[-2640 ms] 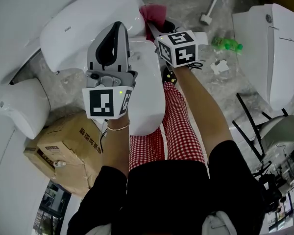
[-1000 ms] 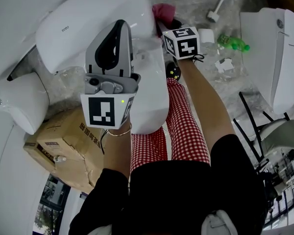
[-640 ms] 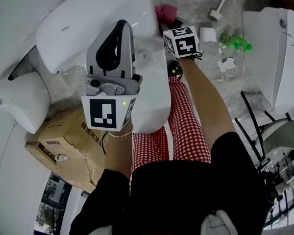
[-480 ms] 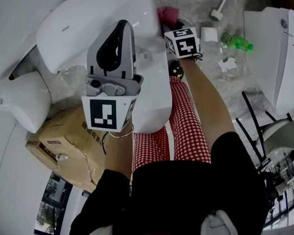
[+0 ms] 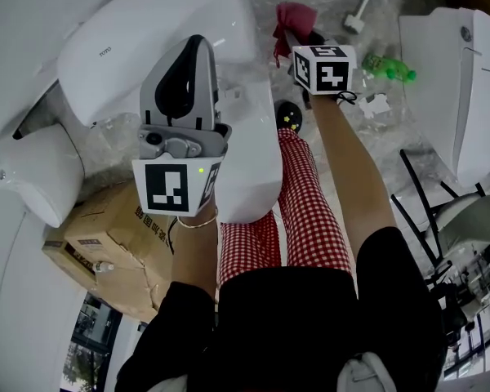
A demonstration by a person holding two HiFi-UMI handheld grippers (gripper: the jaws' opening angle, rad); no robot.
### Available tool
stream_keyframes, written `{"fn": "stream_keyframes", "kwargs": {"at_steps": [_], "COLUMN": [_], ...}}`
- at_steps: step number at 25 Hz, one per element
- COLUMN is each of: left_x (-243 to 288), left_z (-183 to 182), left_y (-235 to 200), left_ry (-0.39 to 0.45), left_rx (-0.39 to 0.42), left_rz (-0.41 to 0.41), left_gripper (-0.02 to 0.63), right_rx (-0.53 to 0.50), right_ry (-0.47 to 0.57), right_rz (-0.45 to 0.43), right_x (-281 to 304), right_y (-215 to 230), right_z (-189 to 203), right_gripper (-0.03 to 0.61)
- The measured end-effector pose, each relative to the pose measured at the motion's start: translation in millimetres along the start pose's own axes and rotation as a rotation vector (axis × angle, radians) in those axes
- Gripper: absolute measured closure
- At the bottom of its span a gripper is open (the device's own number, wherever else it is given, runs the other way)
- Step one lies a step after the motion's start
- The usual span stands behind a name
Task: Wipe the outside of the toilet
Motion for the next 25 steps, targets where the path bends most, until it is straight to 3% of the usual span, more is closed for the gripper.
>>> {"fn": "stream_keyframes", "kwargs": {"at_steps": [4, 11, 16, 25], "left_x": [-1, 0, 0, -2], "left_z": [0, -2, -3, -4], "left_y": [0, 1, 4, 3], "left_ry": [-0.003, 0.003, 0.001, 0.005], "left_rx": [0.005, 0.008, 0.003, -0.002], "left_rz": [0.007, 0.009, 0.011, 0.008], "left_gripper": [0.609, 0.610, 0.610, 0.611], "right_rx": [0.044, -0.023, -0.006, -0.077], "right_ry": [0.065, 0.125, 0.139, 0.158], "right_rz": [-0.061, -0.148, -0.248, -0.358], "right_x": [-29, -54, -62, -69], "right_y": [0, -15, -35, -74], "right_z": [-28, -68, -85, -104], "right_gripper": [0.492, 0.492, 0.492, 0.492]}}
Point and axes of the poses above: the fingertips, and each gripper's own axes: x forward along the fingers, y to its right, z out of its underside, the point moved 10 cm from there along -x, backward along the fingers, and after that the axes turned 6 degrees about x, right-handed, at the moved point
